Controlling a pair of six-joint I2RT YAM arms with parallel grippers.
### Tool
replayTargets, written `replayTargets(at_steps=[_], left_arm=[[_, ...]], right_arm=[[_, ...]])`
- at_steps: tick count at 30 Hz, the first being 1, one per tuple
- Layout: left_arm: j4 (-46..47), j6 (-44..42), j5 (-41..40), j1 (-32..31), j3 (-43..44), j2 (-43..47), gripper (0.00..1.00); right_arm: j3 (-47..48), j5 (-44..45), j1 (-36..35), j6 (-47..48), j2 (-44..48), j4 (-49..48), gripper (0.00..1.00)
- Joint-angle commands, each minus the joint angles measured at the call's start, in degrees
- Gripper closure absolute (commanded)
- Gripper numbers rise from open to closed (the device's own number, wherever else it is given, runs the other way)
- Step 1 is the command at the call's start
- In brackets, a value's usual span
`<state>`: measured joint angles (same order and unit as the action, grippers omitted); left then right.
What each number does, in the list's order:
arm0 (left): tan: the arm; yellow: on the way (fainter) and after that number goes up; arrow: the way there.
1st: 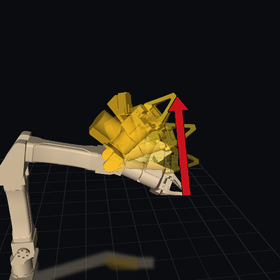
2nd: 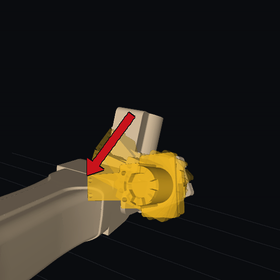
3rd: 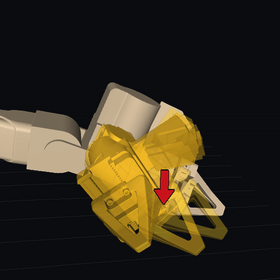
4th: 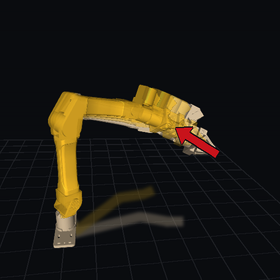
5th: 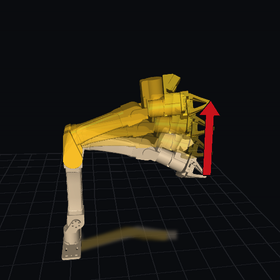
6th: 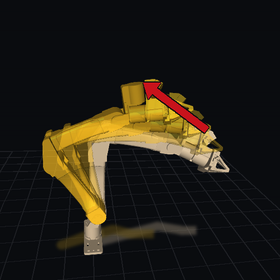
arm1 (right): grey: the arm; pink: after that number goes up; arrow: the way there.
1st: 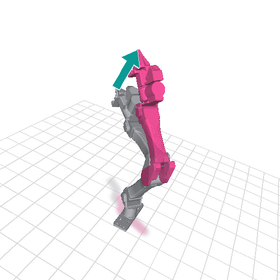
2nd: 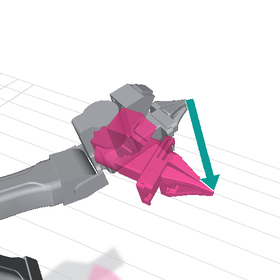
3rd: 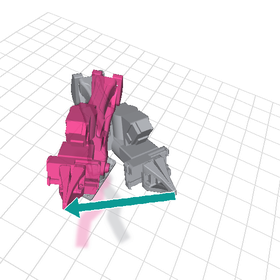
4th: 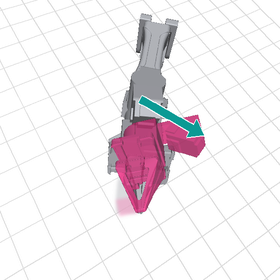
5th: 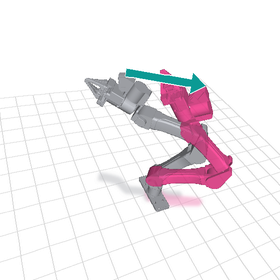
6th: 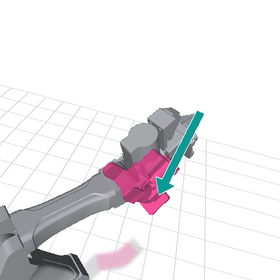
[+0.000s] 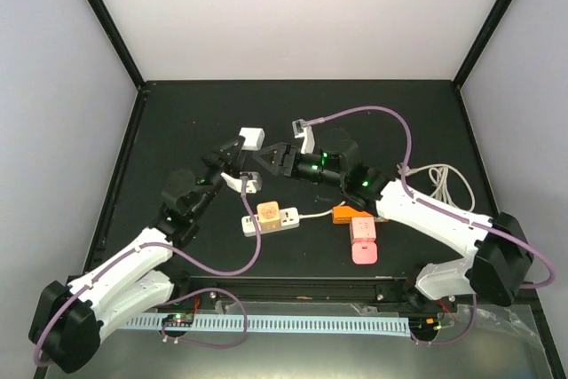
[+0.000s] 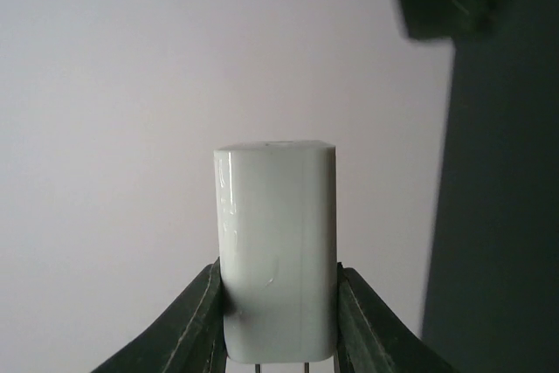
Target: Insert the plug
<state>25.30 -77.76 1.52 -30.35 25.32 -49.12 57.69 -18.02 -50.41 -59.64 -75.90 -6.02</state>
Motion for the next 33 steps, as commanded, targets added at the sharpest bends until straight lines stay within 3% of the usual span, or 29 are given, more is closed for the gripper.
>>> replayTargets(at_steps=[1,11,18,25,26,27,28,29,30,31,33], left_arm=[[20.66,-6.90,-2.14,-1.33,-2.82,1.84,0.98],[34.37,-13.64,1.23,-1.82,-10.90,1.04,0.98],[37.22,-14.40,2.33,-2.12,-12.42,1.29,0.98],[36.34,-15.46,2.81,-2.52,-13.70,0.99,0.98],[35.46,-15.16,3.02,-2.49,-13.87,1.15,0.92],[34.07,-13.65,2.89,-2.50,-13.66,1.51,0.71],[30.91,-11.23,2.18,-2.52,-12.98,2.13,0.32],[25.28,-8.55,1.20,-2.48,-11.14,3.21,0.06],[18.16,-5.38,0.16,-2.52,-9.05,4.73,0.02],[3.37,-0.88,-0.47,-2.41,-5.70,6.40,0.01],[-14.45,8.93,4.27,-0.21,2.28,8.10,0.01]], right_arm=[[3.66,1.58,0.06,-2.02,-2.13,-0.21,0.23],[5.26,-0.66,0.07,-3.96,-5.05,-6.63,0.42],[7.06,-0.96,0.06,-4.09,-6.83,-6.39,0.52],[9.57,-1.95,0.09,-3.47,-8.80,-5.02,0.79],[10.10,-1.71,0.06,-2.75,-8.82,-3.95,0.85],[10.56,-1.38,0.13,-1.23,-8.71,-2.34,0.91],[11.08,-0.80,0.13,0.29,-8.36,-0.45,0.96],[11.88,0.04,0.39,2.34,-7.60,2.54,0.98],[12.51,1.25,0.75,4.63,-6.88,6.06,0.99],[13.33,2.69,1.53,7.34,-5.97,10.71,0.99],[14.78,6.84,2.53,13.05,-3.96,20.86,0.99]])
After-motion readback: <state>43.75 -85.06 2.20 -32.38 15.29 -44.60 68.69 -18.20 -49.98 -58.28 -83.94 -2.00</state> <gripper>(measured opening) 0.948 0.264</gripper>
